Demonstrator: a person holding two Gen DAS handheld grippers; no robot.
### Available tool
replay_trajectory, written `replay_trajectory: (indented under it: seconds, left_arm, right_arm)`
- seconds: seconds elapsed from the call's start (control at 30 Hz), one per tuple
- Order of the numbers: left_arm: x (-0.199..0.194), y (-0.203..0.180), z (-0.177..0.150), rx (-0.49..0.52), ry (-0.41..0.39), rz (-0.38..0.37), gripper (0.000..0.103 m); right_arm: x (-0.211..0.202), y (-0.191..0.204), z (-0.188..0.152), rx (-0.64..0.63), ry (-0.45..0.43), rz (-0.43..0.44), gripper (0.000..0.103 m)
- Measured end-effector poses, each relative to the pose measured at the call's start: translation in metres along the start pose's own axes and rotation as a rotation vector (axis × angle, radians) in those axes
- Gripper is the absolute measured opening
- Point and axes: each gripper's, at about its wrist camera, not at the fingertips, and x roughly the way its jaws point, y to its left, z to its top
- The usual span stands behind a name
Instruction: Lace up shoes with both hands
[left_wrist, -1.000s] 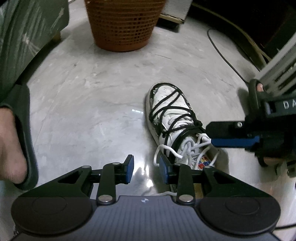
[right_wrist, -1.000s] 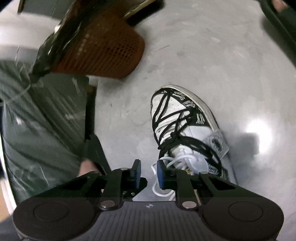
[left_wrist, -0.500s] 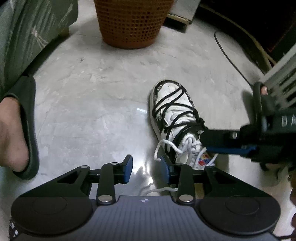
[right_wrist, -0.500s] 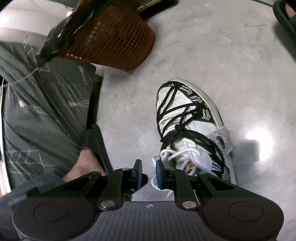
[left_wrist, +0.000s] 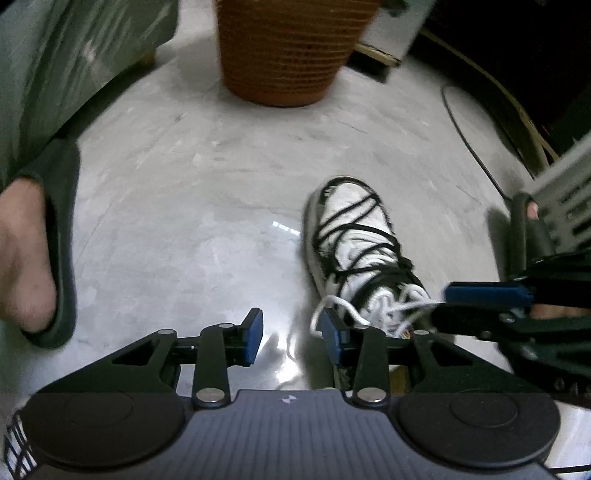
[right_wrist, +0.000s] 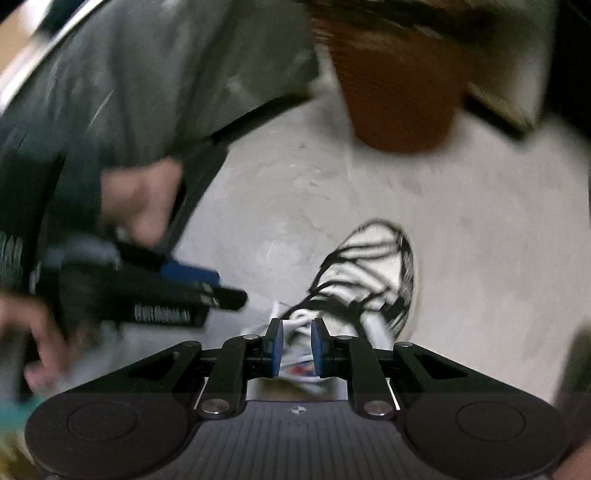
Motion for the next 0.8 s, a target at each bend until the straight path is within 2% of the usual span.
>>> replay_trajectory:
  seconds: [0.1, 0.23, 0.4, 0.63, 0.8]
  left_arm:
    - [0.006, 0.011, -0.004, -0.052, 0.019, 0.012, 0.04]
    - [0.012, 0.026, -0.01, -0.143, 0.036, 0.016, 0.04]
    - [0.013, 0.032, -0.009, -0.213, 0.037, -0.023, 0.04]
    - [0.014, 0.019, -0.006, -0.185, 0.021, -0.068, 0.04]
    - [0.013, 0.016, -0.005, -0.185, 0.01, -0.087, 0.039]
  right_arm:
    - [0.0, 0.014, -0.005, -0.255, 0.015, -0.025, 0.02]
    - [0.011, 0.029, -0.016, -0.438, 0.082, -0.072, 0.02]
    - [0.023, 0.042, -0.026, -0.515, 0.131, -0.107, 0.017]
    - [0.021, 0.039, -0.018, -0.452, 0.129, -0.096, 0.016]
    - [0.024, 0.044, -0.016, -0.469, 0.154, -0.079, 0.014]
